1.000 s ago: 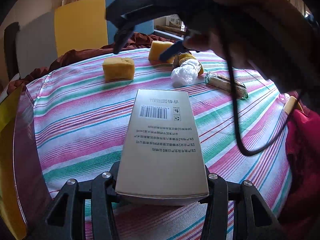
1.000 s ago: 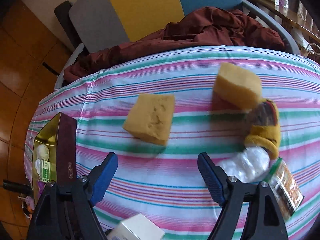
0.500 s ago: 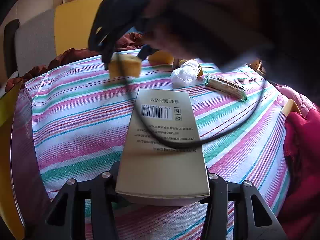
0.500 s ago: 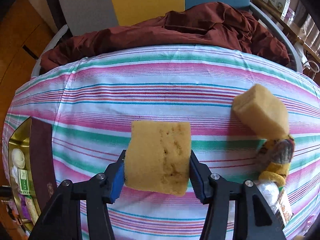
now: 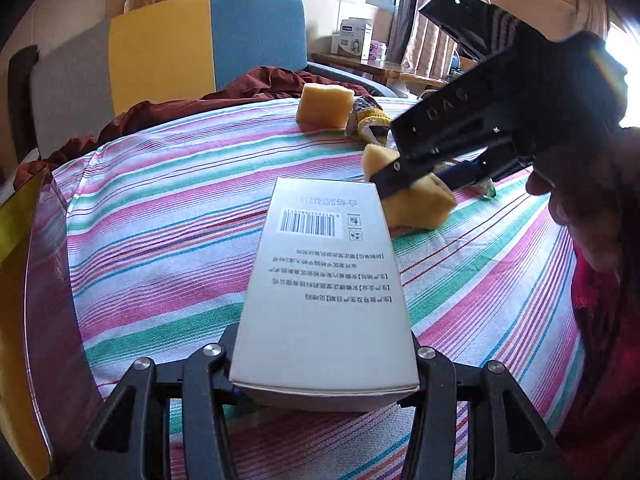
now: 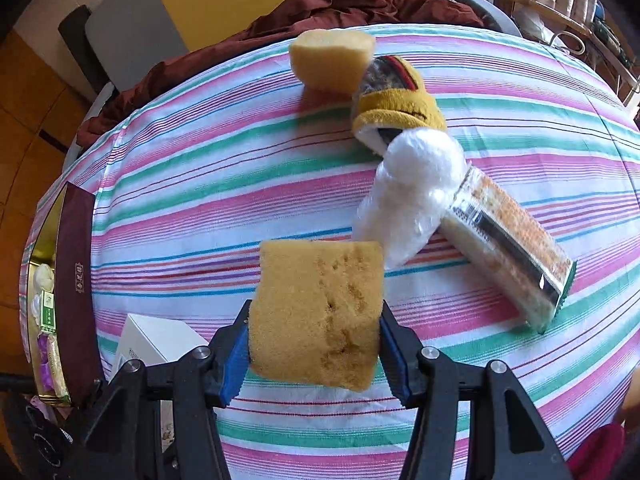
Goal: Organize objects
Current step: 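Carry the white box into the gold tray and open the left gripper, then carry the yellow sponge into the gold tray and open the right gripper, then move both grippers back toward the remaining items on the cloth, then grasp the second yellow sponge with the left gripper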
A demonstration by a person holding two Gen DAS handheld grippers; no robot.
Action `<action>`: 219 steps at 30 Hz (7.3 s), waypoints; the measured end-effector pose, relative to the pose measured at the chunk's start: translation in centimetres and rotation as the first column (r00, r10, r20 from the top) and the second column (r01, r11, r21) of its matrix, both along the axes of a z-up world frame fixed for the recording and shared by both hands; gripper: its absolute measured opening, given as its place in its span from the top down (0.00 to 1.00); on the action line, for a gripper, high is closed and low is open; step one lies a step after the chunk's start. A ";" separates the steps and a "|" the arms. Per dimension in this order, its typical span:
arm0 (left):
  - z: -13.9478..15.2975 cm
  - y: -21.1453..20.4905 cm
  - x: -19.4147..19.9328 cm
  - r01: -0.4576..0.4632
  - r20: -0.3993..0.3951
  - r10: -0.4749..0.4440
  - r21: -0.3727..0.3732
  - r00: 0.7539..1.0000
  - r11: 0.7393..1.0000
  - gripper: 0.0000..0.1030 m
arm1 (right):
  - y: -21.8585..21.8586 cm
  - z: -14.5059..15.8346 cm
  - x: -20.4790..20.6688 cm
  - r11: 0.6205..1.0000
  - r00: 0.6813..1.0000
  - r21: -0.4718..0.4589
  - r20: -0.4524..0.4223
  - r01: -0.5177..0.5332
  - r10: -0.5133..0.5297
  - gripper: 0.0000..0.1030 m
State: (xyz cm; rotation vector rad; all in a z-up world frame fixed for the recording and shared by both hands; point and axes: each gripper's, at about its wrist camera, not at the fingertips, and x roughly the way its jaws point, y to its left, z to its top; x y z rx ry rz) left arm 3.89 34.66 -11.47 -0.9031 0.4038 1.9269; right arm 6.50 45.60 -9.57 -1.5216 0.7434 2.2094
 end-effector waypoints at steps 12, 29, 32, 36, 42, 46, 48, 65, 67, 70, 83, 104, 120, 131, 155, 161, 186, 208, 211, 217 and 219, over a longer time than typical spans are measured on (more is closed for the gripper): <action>0.2 -0.2 0.5 -0.007 -0.042 0.005 -0.036 0.999 0.999 0.51 | -1.2 -0.4 -0.5 0.990 0.997 0.114 0.028 -0.079 0.077 0.46; 7.1 -5.1 0.9 -0.074 -0.059 0.078 0.066 0.995 0.995 0.51 | -1.0 -0.2 0.0 0.980 0.993 0.164 0.039 -0.113 0.108 0.46; 9.5 -7.8 -2.2 -0.176 -0.024 0.179 0.103 0.984 0.979 0.51 | -1.2 -0.3 -0.6 0.978 0.993 0.174 0.043 -0.116 0.110 0.46; 10.4 -12.0 -8.2 -0.343 0.044 0.341 0.089 0.939 0.935 0.51 | -1.6 -0.3 -0.7 0.975 0.992 0.187 0.049 -0.121 0.114 0.46; 7.8 -18.2 -17.2 -0.558 0.142 0.555 -0.025 0.820 0.830 0.51 | -1.7 -0.3 -0.7 0.972 0.992 0.196 0.053 -0.126 0.118 0.46; 5.1 -20.8 -21.5 -0.640 0.206 0.646 -0.105 0.735 0.761 0.51 | -1.6 -0.3 -0.8 0.973 0.992 0.194 0.052 -0.124 0.116 0.46; 4.2 -21.1 -22.8 -0.656 0.177 0.669 -0.130 0.722 0.743 0.51 | -1.6 -0.4 -1.0 0.973 0.992 0.193 0.052 -0.124 0.116 0.46; 4.4 -21.8 -23.6 -0.673 0.144 0.688 -0.144 0.711 0.725 0.39 | -1.7 -0.5 -1.3 0.972 0.992 0.195 0.052 -0.127 0.119 0.45; 5.5 -22.4 -22.3 -0.673 0.132 0.681 -0.106 0.720 0.732 0.39 | -1.7 -0.5 -1.3 0.972 0.992 0.196 0.051 -0.126 0.118 0.46; 7.3 -23.4 -19.4 -0.675 0.070 0.677 -0.053 0.733 0.736 0.39 | -1.9 -0.2 -1.3 0.969 0.992 0.212 0.046 -0.126 0.119 0.46; 9.3 -29.4 -10.8 -0.701 -0.046 0.703 0.053 0.710 0.711 0.31 | -7.7 5.5 -1.2 0.958 0.968 0.258 -0.177 -0.128 0.177 0.46; 8.4 -33.6 -8.3 -0.737 -0.008 0.740 0.073 0.673 0.672 0.28 | -31.6 3.7 -14.6 0.811 0.806 0.141 -0.103 -0.568 0.583 0.43; 8.4 -33.4 -7.5 -0.730 -0.015 0.732 0.063 0.681 0.681 0.27 | -30.9 5.6 -12.0 0.828 0.800 0.123 -0.212 -0.547 0.561 0.25; 9.4 -31.4 -6.6 -0.691 -0.048 0.694 0.057 0.719 0.720 0.26 | -20.8 8.5 -6.6 0.935 0.893 0.131 -0.279 -0.330 0.354 0.25; 12.1 -20.2 -5.7 -0.478 -0.107 0.478 0.026 0.872 0.878 0.26 | 5.3 6.4 7.8 0.882 0.846 0.040 -0.307 0.469 -0.436 0.25; 13.0 -14.9 -6.1 -0.374 -0.036 0.376 0.041 0.926 0.926 0.26 | 6.7 6.3 10.3 0.823 0.775 -0.030 -0.318 0.567 -0.546 0.25; 10.8 11.4 -11.6 -0.130 0.156 0.138 -0.061 0.978 0.990 0.23 | 8.2 4.9 13.2 0.755 0.675 -0.310 -0.340 0.577 -0.655 0.25; 4.8 27.0 -14.7 -0.033 0.019 0.038 -0.203 0.999 0.979 0.24 | 7.9 3.0 11.5 0.767 0.724 -0.394 -0.288 0.507 -0.627 0.24; 4.9 25.5 -15.4 -0.032 0.095 0.045 -0.136 0.994 0.990 0.44 | 7.9 3.0 11.4 0.771 0.729 -0.378 -0.285 0.512 -0.623 0.24; 6.0 18.8 -14.8 -0.112 0.150 0.122 -0.076 0.981 0.991 0.45 | 7.7 3.0 10.9 0.785 0.745 -0.352 -0.276 0.510 -0.607 0.24; 6.0 16.3 -13.9 -0.136 0.152 0.149 -0.090 0.977 0.987 0.45 | 7.7 3.0 11.0 0.784 0.743 -0.345 -0.276 0.516 -0.610 0.24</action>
